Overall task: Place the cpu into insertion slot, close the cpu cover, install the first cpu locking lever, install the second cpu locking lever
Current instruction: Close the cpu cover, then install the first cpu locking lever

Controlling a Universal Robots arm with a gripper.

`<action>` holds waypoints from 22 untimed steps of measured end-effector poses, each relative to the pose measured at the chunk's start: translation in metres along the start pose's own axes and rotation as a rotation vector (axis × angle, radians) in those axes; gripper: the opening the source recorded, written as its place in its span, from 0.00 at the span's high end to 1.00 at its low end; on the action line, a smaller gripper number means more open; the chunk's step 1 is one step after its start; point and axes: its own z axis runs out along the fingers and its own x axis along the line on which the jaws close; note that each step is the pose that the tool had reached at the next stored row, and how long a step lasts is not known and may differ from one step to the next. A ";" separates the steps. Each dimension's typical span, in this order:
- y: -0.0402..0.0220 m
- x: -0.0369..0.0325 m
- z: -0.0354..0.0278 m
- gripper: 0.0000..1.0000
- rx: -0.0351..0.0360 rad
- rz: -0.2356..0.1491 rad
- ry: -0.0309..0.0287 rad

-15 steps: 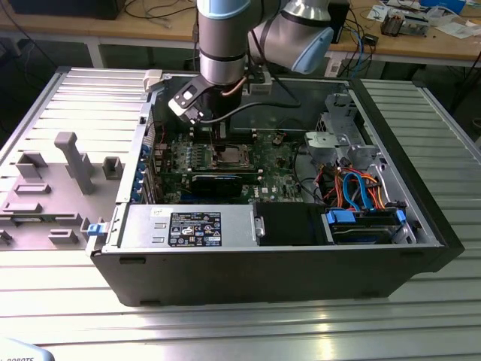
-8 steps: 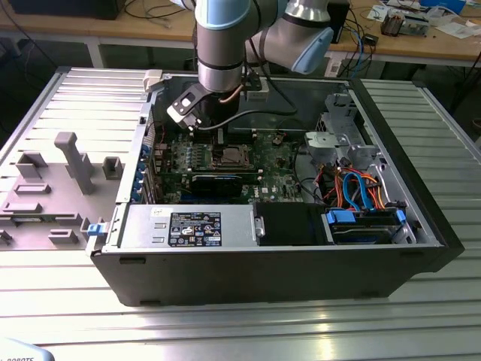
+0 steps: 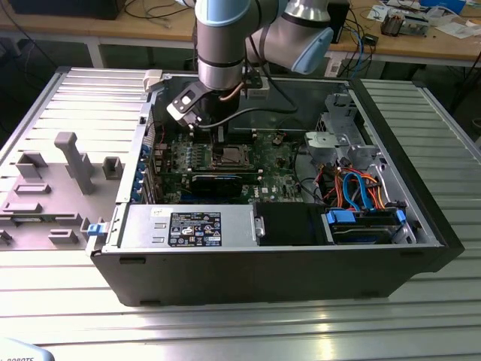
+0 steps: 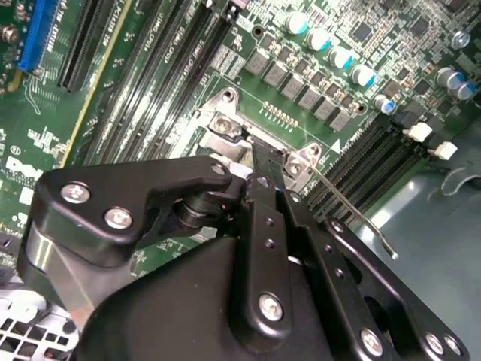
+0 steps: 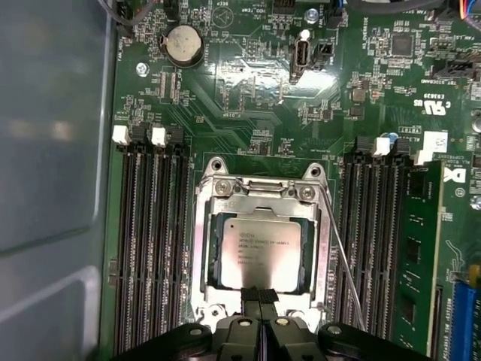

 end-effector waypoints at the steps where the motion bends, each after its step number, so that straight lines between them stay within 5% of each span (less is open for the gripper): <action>1: 0.0000 0.0000 -0.0005 0.89 0.0000 0.000 -0.0003; 5: 0.0005 0.0000 -0.0014 0.89 0.0001 0.000 -0.0014; 12: 0.0263 -0.0017 -0.0014 0.89 0.0010 0.000 -0.0012; 22: 0.0273 -0.0018 -0.0014 0.89 0.0009 0.000 -0.0012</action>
